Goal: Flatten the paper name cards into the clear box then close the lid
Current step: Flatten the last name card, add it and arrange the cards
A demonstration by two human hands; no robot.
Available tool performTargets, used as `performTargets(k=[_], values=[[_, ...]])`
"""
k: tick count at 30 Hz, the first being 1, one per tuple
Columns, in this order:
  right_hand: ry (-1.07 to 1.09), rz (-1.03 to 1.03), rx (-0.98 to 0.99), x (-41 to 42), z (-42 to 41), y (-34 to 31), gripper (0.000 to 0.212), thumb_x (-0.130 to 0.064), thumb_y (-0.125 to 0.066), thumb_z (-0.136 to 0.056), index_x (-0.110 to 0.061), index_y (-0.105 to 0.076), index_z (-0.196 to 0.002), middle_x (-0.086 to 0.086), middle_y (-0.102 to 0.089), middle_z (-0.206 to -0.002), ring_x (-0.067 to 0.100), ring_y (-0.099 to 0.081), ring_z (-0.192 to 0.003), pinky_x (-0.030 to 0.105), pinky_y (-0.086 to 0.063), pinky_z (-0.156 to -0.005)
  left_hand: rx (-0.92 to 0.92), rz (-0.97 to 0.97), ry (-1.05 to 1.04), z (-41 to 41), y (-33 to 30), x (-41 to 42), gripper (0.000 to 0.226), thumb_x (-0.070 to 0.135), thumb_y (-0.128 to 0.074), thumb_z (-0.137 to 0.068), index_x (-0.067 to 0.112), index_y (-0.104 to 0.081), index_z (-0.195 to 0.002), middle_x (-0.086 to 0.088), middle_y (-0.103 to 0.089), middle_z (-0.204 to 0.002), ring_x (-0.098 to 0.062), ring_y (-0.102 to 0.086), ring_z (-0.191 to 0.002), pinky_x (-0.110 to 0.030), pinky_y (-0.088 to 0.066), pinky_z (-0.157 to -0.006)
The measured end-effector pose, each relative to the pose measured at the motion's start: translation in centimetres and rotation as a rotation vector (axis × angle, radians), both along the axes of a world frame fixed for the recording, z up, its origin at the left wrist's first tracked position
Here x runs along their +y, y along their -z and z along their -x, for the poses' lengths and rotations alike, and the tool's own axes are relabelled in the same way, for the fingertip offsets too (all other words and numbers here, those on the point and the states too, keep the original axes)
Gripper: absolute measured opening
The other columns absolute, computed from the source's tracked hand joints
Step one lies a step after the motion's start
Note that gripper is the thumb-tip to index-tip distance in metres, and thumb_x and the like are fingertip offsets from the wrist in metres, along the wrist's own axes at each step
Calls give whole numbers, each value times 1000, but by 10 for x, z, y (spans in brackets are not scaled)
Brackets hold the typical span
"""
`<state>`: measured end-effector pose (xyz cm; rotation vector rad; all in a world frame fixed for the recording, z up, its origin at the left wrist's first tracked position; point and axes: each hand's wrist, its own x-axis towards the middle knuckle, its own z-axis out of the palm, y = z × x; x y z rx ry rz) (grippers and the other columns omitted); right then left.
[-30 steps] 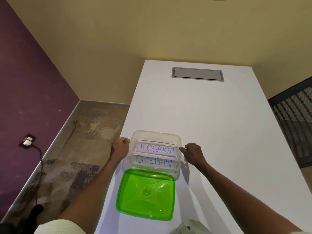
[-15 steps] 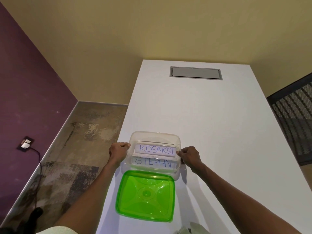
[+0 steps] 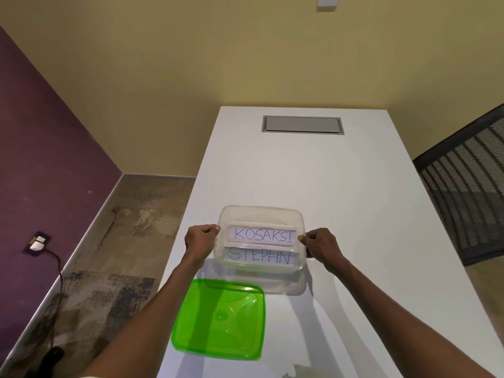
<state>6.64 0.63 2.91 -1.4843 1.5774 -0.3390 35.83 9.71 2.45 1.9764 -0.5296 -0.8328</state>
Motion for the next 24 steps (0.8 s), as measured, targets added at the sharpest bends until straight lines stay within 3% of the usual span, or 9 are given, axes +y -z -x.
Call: performTargets(k=[7, 10, 13, 17, 24], values=[[36, 26, 14, -20, 65, -10, 37, -22, -65, -88, 3, -59, -62, 8, -60, -55, 19, -61, -47, 27, -49, -53, 56, 27, 57, 60, -3, -26, 8, 12, -69, -85, 13, -76, -81, -3, -71, -76, -26, -66, -75, -48, -57, -80], [64, 22, 1, -27, 88, -9, 37, -22, -65, -88, 0, -58, -59, 7, -57, -54, 20, -61, -49, 24, -48, -50, 62, 8, 70, 81, 1, -38, 23, 13, -69, -84, 25, -73, -65, -5, -72, -76, -25, -66, -74, -48, -57, -80], [87, 18, -13, -32, 109, -7, 37, -19, -65, -88, -4, -54, -56, 7, -54, -54, 20, -56, -48, 18, -44, -42, 67, -10, 91, 100, 8, -48, 33, 15, -67, -84, 23, -68, -53, -8, -66, -70, -21, -56, -63, -46, -56, -74], [100, -7, -13, -41, 133, 4, 38, -17, -66, -88, 9, -54, -63, 9, -49, -55, 19, -48, -47, 24, -49, -47, 59, -21, 120, 122, 18, -56, 21, 22, -66, -80, 22, -67, -58, -4, -58, -64, -19, -47, -60, -35, -50, -66], [83, -24, 11, -53, 159, 22, 37, -16, -65, -87, 7, -53, -62, 10, -48, -54, 19, -48, -45, 24, -49, -46, 55, -54, 102, 149, 38, -65, 19, 19, -67, -83, 17, -71, -65, -3, -56, -60, -17, -45, -56, -30, -46, -62]])
